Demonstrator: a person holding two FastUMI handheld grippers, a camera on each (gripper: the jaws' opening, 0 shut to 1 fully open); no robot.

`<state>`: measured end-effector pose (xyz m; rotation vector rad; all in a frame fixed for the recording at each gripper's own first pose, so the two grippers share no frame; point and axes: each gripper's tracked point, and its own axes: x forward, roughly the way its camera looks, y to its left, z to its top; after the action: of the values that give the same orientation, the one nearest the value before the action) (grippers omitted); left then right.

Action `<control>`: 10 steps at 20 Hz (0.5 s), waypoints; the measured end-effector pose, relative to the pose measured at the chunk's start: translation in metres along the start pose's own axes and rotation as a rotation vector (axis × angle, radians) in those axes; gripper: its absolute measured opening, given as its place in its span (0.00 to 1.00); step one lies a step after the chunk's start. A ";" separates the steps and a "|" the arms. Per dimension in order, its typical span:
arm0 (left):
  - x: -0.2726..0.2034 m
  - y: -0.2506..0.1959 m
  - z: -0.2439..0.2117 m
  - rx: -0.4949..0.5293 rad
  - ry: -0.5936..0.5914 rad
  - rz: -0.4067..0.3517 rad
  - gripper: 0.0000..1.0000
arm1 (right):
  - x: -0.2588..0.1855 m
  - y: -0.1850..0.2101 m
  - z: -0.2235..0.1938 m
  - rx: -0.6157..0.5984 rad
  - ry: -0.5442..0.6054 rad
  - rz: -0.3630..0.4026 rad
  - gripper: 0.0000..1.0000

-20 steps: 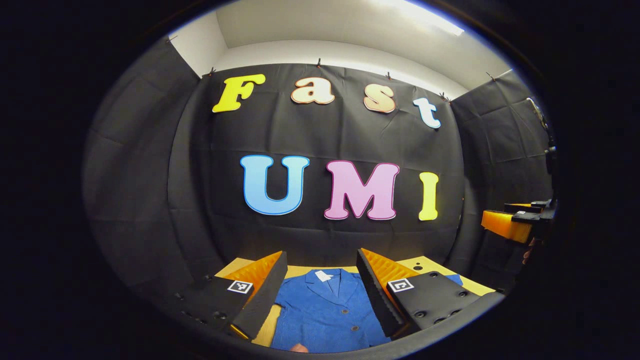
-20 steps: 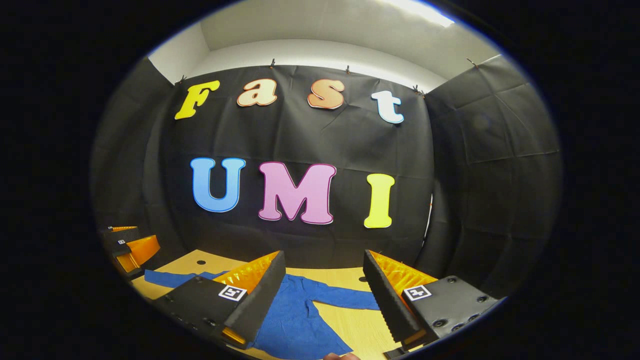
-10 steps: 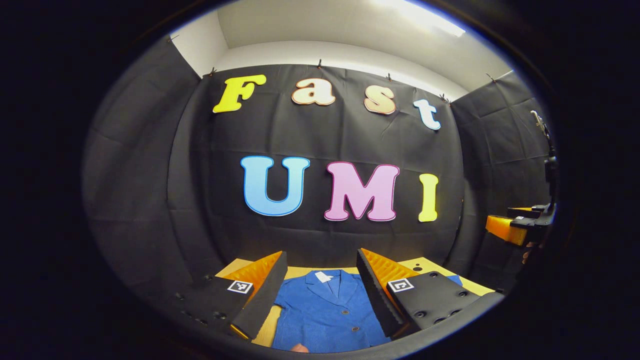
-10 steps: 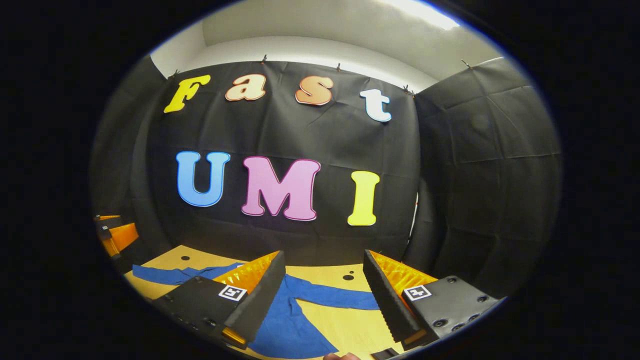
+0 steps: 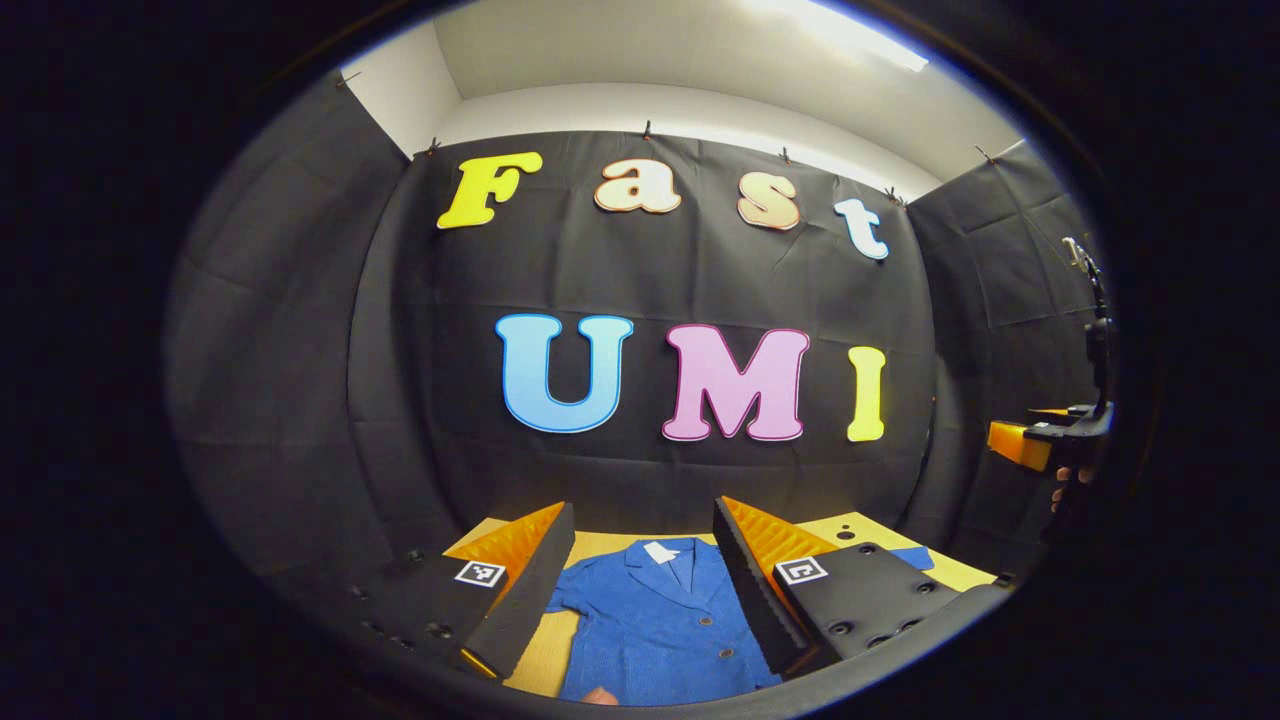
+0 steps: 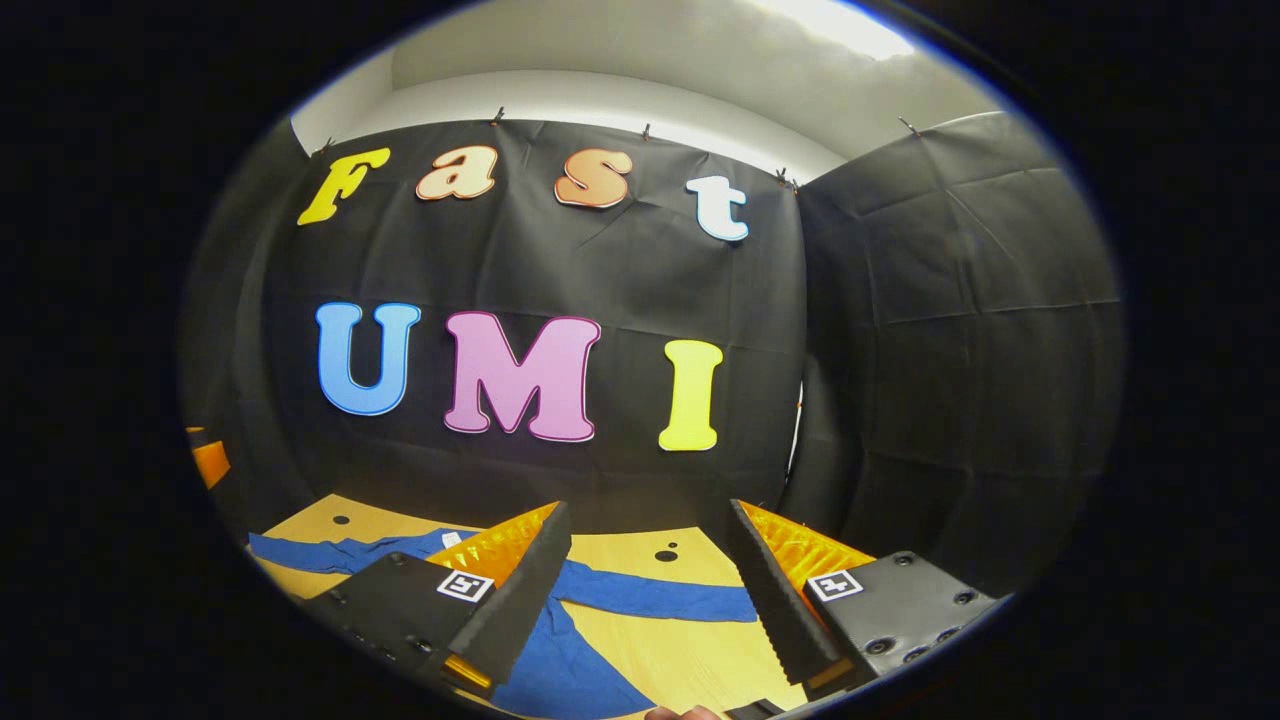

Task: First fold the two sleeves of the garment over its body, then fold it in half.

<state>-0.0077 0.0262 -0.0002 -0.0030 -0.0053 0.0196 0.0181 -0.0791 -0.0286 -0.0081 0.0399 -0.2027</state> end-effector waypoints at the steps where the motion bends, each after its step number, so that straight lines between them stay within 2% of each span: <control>1: -0.001 0.001 -0.002 0.000 0.002 0.002 0.80 | 0.003 -0.002 -0.001 0.001 0.005 -0.004 0.98; 2: -0.001 0.001 -0.003 -0.003 0.003 0.004 0.80 | 0.006 -0.005 -0.003 0.003 0.011 -0.007 0.98; 3: -0.002 0.002 -0.005 -0.006 0.005 0.007 0.80 | 0.008 -0.009 -0.005 0.007 0.018 -0.013 0.92; 5: 0.000 0.002 -0.007 -0.012 0.011 0.014 0.80 | 0.013 -0.015 -0.009 0.026 0.038 -0.017 0.92; 6: 0.001 0.002 -0.006 -0.014 0.012 0.019 0.80 | 0.014 -0.018 -0.010 0.038 0.047 -0.019 0.98; 7: 0.002 0.001 -0.006 -0.017 0.011 0.022 0.80 | 0.015 -0.021 -0.011 0.044 0.049 -0.024 0.92; 10: 0.010 -0.007 -0.005 -0.021 0.006 0.015 0.80 | 0.024 -0.034 -0.016 0.027 0.045 -0.035 0.92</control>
<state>0.0023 0.0198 -0.0056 -0.0239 0.0010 0.0342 0.0343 -0.1178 -0.0455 0.0226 0.0821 -0.2380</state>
